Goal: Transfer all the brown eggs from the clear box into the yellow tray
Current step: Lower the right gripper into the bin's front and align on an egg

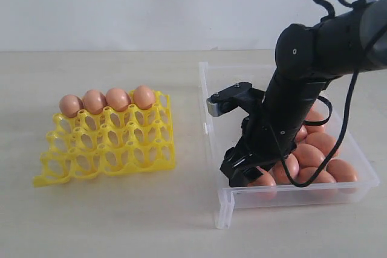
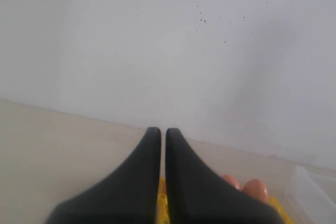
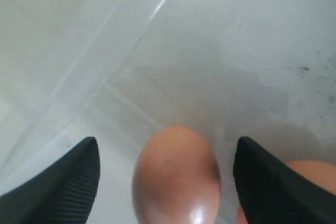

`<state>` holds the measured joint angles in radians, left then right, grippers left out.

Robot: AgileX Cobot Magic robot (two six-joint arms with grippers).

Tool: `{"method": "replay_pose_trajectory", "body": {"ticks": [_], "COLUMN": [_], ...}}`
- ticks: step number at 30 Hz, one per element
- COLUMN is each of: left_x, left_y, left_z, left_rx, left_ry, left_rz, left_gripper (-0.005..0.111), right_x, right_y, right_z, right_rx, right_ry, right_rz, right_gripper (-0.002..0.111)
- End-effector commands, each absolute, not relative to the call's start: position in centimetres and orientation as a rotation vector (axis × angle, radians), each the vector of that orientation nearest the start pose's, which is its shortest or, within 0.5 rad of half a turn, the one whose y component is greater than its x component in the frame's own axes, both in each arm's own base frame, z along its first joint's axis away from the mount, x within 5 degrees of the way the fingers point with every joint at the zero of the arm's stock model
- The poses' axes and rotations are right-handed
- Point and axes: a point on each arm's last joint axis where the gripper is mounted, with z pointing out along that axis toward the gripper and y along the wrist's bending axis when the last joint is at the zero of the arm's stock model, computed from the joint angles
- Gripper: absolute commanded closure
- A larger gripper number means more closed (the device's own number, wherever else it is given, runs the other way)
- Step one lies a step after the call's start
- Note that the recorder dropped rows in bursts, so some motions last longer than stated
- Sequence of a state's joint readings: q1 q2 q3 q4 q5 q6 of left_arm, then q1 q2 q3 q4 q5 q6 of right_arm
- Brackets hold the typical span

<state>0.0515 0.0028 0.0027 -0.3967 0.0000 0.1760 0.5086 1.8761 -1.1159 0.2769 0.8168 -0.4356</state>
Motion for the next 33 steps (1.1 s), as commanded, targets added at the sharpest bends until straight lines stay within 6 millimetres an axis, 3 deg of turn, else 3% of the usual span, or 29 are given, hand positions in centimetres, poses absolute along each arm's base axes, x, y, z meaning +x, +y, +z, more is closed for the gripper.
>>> {"method": "replay_pose_trajectory", "body": {"ticks": [1, 6, 17, 26, 33], "left_x": [5.6, 5.6, 5.6, 5.6, 5.6], "left_y": [0.3, 0.3, 0.3, 0.3, 0.3], "left_z": [21.3, 21.3, 21.3, 21.3, 21.3], "left_rx": [-0.194, -0.194, -0.194, -0.194, -0.194], "left_ry": [1.472, 1.472, 1.472, 1.472, 1.472], "left_rz": [-0.136, -0.136, -0.136, -0.136, -0.136], "left_gripper": [0.103, 0.103, 0.103, 0.103, 0.103], "right_x": [29.0, 28.8, 29.2, 29.5, 29.9], "right_y": [17.9, 17.5, 17.1, 17.2, 17.3], "right_z": [14.6, 14.6, 14.5, 14.5, 14.6], "right_rx": [-1.135, -1.215, -1.552, -1.601, -1.784], "right_ry": [2.858, 2.873, 2.666, 2.602, 2.421], "right_rz": [0.261, 0.209, 0.11, 0.096, 0.065], "right_gripper": [0.043, 0.043, 0.043, 0.043, 0.043]}}
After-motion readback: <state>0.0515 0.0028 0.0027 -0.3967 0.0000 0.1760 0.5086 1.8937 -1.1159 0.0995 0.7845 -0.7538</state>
